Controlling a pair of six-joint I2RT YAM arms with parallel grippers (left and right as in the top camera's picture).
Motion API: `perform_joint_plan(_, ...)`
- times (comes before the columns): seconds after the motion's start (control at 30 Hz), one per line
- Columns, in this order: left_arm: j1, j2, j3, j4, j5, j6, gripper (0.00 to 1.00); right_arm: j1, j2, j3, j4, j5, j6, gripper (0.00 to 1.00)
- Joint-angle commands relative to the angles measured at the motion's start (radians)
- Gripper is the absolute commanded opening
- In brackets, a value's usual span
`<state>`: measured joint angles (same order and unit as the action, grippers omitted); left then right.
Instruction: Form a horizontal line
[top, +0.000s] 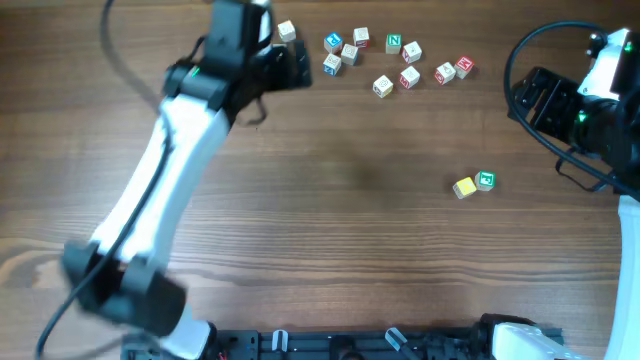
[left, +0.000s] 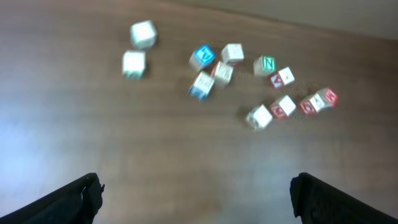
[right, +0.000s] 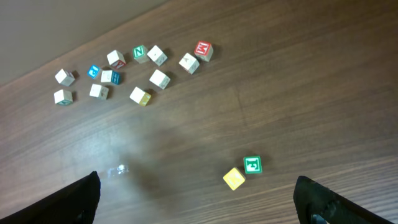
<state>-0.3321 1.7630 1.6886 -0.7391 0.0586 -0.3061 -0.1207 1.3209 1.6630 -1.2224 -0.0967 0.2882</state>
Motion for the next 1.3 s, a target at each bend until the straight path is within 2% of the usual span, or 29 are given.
perform_joint_plan(0.0,-0.047,0.204,0.179,0.046,-0.066,0.155,1.00,0.003,0.000,0.011,0.002,0.021,0.002,1.00)
perform_joint_plan(0.17,-0.076,0.470,0.217,0.292,-0.101,0.239,0.95,0.003,0.000,0.010,-0.031,0.034,0.000,1.00)
perform_joint_plan(0.27,-0.076,0.570,0.217,0.428,-0.101,0.247,0.95,0.003,0.000,0.010,-0.040,0.034,0.003,1.00)
perform_joint_plan(0.4,-0.076,0.686,0.217,0.534,-0.052,0.247,0.96,0.003,0.000,0.010,-0.040,0.034,0.003,1.00)
perform_joint_plan(0.57,-0.076,0.740,0.215,0.540,-0.048,0.246,0.72,0.003,0.000,0.010,-0.019,0.034,0.003,1.00)
perform_joint_plan(0.67,-0.077,0.739,0.216,0.537,-0.048,0.238,0.48,0.003,0.009,0.010,-0.018,0.034,0.003,1.00)
perform_joint_plan(0.73,-0.077,0.719,0.216,0.483,-0.049,0.219,0.27,0.003,0.023,0.010,-0.019,0.045,0.003,1.00)
perform_joint_plan(0.77,-0.077,0.701,0.216,0.450,-0.049,0.219,0.25,0.003,0.024,0.010,-0.019,0.064,0.003,1.00)
perform_joint_plan(0.87,-0.077,0.612,0.216,0.349,-0.049,0.206,0.23,0.003,0.024,0.010,-0.020,0.109,0.006,1.00)
perform_joint_plan(0.97,-0.099,0.488,0.216,0.153,-0.044,0.085,0.17,0.003,0.024,0.010,-0.020,0.123,0.011,1.00)
perform_joint_plan(1.07,-0.171,0.430,0.216,-0.021,0.045,0.011,0.15,0.003,0.024,0.010,-0.001,0.215,0.065,1.00)
perform_joint_plan(1.17,-0.270,0.431,0.196,-0.111,0.046,-0.119,0.15,-0.018,0.024,0.010,-0.006,0.320,0.143,1.00)
perform_joint_plan(1.27,-0.389,0.431,0.162,-0.102,0.040,-0.214,0.17,-0.105,0.036,0.010,-0.025,0.319,0.193,1.00)
